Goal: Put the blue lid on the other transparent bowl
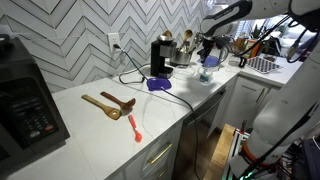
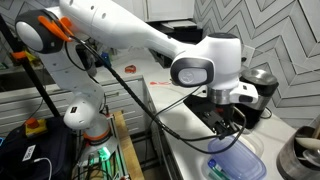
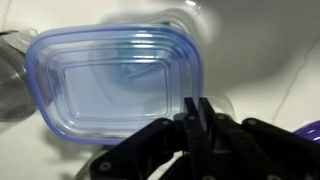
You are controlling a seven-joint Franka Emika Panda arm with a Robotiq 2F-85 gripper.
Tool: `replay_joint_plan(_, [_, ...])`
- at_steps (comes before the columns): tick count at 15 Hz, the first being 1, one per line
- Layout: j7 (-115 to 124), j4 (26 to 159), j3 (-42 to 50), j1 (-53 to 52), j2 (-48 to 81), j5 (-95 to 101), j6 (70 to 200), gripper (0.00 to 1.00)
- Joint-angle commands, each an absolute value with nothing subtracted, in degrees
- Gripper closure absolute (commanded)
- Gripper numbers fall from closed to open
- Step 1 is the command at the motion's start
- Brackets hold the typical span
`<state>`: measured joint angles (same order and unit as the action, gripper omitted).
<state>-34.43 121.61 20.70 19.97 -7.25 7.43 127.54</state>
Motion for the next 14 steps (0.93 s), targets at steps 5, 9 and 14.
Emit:
replay_joint_plan(5, [-40.9,124.76,16.41,13.62,-10.59,10.16,128.62,0.98])
replay_joint_plan(9, [-40.44,119.92,15.79,11.94,-5.31,7.02,127.39,0.98])
replay_joint_plan(14, [-42.19,113.94,16.14,13.07,1.82,2.31,126.23,0.98])
